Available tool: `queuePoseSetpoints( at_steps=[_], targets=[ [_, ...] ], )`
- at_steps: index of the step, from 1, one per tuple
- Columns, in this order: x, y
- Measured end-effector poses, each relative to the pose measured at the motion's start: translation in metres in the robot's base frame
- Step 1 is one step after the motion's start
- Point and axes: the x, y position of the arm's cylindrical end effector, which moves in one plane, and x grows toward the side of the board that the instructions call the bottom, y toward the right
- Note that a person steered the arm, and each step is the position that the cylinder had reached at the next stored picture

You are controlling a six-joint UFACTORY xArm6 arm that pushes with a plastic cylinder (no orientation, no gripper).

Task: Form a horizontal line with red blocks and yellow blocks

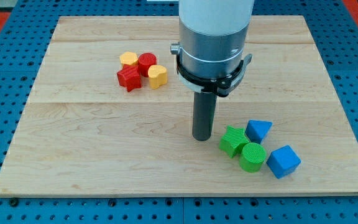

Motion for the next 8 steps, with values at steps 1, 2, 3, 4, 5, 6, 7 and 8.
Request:
queuePoseSetpoints(
  at_steps=[1,2,3,4,5,6,7,8],
  targets=[
    [0.0,0.0],
    [0.001,-0.002],
    [-0.026,-0.006],
    [-0.051,-0.045],
    [-0.078,-0.067],
    [-0.124,-0.073],
    [-0.168,-0.049],
    [-0.205,-0.027]
  ],
)
